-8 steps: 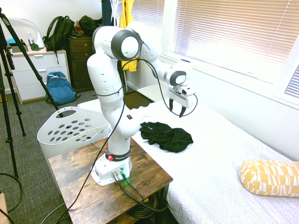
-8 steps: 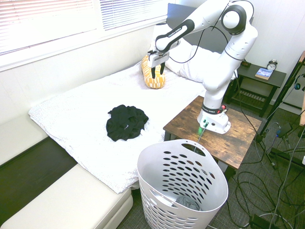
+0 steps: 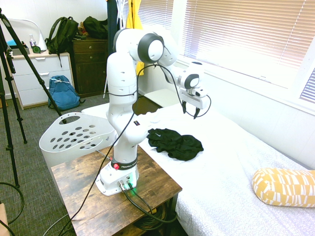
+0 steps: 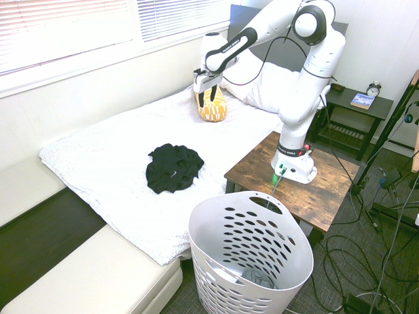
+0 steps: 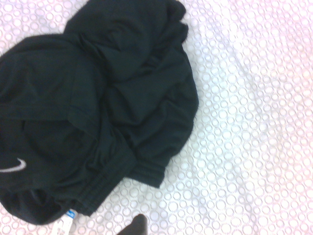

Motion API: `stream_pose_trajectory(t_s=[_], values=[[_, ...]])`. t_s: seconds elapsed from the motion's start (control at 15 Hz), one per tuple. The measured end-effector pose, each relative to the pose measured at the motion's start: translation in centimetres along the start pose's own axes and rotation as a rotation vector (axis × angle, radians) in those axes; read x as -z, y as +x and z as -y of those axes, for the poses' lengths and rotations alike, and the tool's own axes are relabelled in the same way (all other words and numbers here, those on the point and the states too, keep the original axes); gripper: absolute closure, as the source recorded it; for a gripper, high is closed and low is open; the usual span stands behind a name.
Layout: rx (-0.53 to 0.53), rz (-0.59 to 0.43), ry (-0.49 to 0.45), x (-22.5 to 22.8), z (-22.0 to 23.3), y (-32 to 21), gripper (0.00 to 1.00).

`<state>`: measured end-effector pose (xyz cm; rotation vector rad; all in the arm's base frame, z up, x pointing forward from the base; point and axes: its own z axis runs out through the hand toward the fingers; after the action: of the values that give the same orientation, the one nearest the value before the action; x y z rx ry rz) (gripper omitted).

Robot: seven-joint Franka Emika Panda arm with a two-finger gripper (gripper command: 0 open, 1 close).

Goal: Put my clothes in the laundry bag

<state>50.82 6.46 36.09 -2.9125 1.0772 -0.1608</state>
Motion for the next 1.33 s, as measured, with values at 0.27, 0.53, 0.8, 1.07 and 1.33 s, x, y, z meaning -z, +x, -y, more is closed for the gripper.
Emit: stream_pose_trajectory(t_s=[0.27, 0.53, 0.8, 1.07, 1.33], values=[[0.071, 0.039, 0.020, -7.7, 7.5, 1.4, 0.00], [0.136, 0.088, -0.002, -17.9, 13.5, -0.4, 0.00], [0.164, 0.127, -0.018, -26.2, 15.1, -0.9, 0.00], [0.186, 0.170, -0.024, -32.0, 14.8, -2.6, 0.00], [0.236, 0.160, -0.045, -36.2, 14.0, -2.9, 1.00]])
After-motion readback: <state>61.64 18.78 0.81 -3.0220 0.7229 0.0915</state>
